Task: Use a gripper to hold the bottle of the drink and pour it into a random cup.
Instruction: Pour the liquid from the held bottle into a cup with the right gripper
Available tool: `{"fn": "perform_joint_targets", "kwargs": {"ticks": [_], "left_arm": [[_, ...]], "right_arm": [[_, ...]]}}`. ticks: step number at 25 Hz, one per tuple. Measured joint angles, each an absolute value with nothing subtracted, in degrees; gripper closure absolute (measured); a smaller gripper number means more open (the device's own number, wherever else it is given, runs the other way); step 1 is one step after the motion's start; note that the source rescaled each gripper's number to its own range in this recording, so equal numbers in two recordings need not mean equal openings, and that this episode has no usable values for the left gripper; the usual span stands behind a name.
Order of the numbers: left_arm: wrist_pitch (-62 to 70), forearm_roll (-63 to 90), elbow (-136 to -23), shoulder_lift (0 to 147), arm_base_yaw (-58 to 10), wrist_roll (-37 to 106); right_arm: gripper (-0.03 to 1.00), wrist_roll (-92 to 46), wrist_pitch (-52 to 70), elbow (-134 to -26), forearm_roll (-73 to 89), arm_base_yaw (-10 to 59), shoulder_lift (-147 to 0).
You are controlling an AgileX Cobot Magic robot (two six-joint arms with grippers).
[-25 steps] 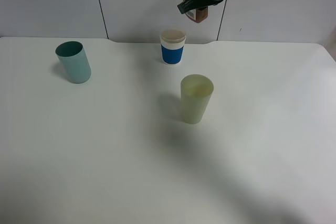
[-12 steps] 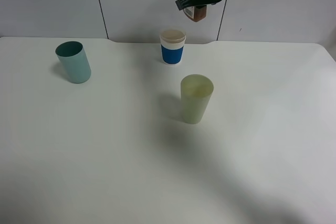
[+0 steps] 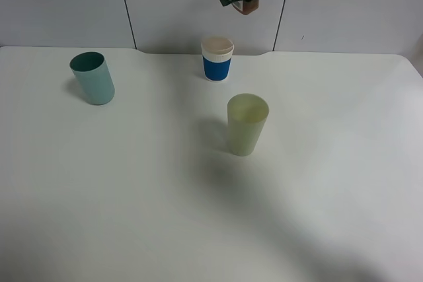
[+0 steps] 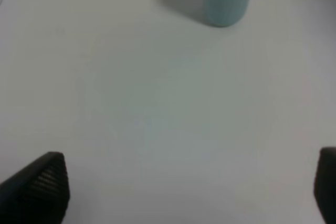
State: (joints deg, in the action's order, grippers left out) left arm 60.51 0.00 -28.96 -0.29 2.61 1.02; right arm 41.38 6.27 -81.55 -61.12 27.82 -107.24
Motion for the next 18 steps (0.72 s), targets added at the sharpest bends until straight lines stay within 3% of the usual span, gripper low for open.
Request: {"fn": "perform_joint_targets", "kwargs": {"ticks": [5, 8, 18], "left_arm": [[60.5, 0.0, -29.0, -0.3, 2.6, 1.0], [60.5, 0.0, -29.0, -0.3, 2.6, 1.0], [60.5, 0.0, -29.0, -0.3, 2.6, 1.0]], "right_arm": [[0.95, 65.5, -5.3, -80.4, -83.0, 27.8, -107.2], [0.95, 72.9, -11.1, -79.9, -92.0, 27.9, -107.2], [0.95, 72.8, -25.8, -79.8, -99.4, 25.0, -107.2]]}}
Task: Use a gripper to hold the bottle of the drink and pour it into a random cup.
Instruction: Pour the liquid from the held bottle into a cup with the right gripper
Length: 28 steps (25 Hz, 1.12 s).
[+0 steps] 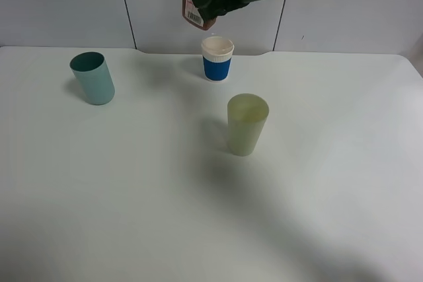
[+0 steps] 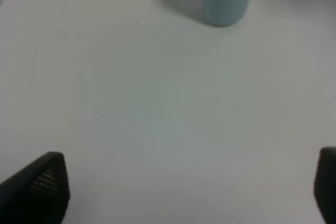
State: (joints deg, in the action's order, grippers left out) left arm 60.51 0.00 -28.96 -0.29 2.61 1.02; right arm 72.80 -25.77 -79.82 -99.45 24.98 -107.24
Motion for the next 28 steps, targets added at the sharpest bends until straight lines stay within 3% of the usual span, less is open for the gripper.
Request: {"fn": "perform_joint_targets", "kwargs": {"ticks": [6, 19, 28], "left_arm": [[60.5, 0.3, -29.0, -0.3, 2.6, 1.0], [60.5, 0.0, -29.0, -0.3, 2.6, 1.0], [60.5, 0.0, -29.0, -0.3, 2.6, 1.0]], "right_arm": [[0.95, 62.8, -32.2, -79.8, -99.9, 22.0, -107.2], [0.95, 37.4, -32.3, -79.6, -100.3, 20.0, -107.2], [0.95, 26.6, -34.6, -71.8, -100.4, 15.8, -107.2]]}}
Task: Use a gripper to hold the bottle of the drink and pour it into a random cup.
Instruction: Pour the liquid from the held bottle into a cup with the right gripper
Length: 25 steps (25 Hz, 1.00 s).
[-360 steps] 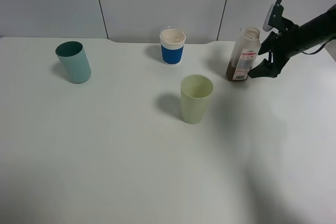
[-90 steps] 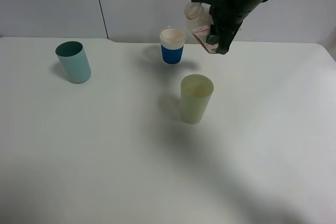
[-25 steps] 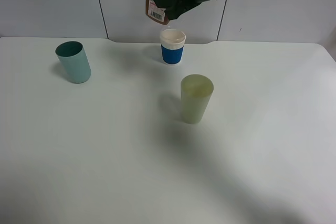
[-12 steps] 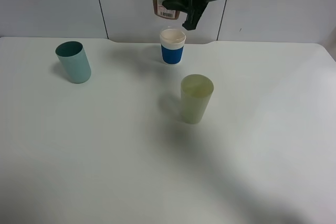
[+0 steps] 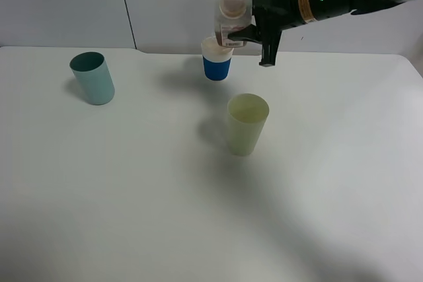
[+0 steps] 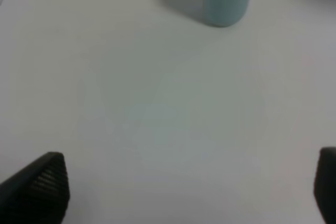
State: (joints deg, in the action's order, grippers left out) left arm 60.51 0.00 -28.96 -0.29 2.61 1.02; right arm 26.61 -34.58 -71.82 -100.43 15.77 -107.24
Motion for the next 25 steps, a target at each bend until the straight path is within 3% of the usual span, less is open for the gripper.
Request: {"fn": "perform_joint_targets", "kwargs": {"ticks": [10, 25], "left_arm": [[60.5, 0.0, -29.0, -0.3, 2.6, 1.0], [60.5, 0.0, -29.0, -0.3, 2.6, 1.0]], "right_arm": [[0.95, 26.5, -42.0, -65.7, -100.4, 11.8, -107.2], [0.95, 24.8, -38.8, -60.2, -100.4, 11.0, -102.6]]}}
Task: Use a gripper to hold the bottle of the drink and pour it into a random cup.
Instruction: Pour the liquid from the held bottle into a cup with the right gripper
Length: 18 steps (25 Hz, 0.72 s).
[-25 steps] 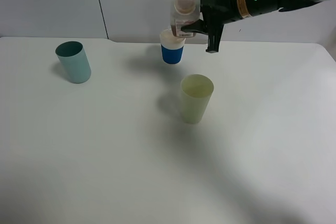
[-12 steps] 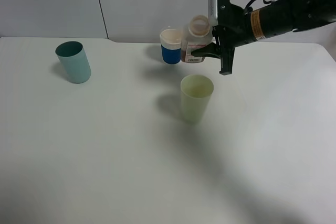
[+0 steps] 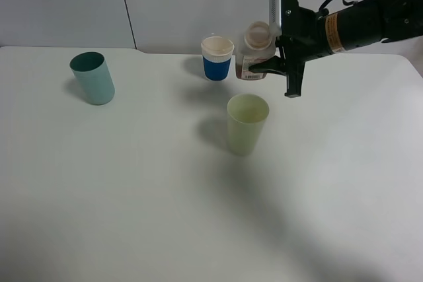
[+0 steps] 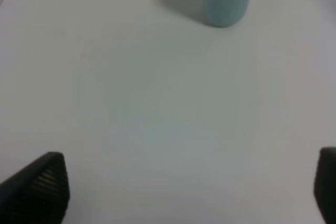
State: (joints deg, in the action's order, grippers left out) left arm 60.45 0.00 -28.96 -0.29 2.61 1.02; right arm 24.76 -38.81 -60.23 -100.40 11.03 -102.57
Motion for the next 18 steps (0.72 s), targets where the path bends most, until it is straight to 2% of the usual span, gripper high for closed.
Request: {"fn": "perform_joint_targets", "kwargs": {"ticks": [12, 18], "left_arm": [[60.5, 0.3, -29.0, -0.3, 2.6, 1.0], [60.5, 0.0, -29.0, -0.3, 2.6, 1.0]], "right_arm": [[0.95, 15.0, -30.3, -60.2, -100.4, 10.8, -100.8], [0.95, 11.8, -29.7, -60.2, -100.4, 10.8, -100.8]]}}
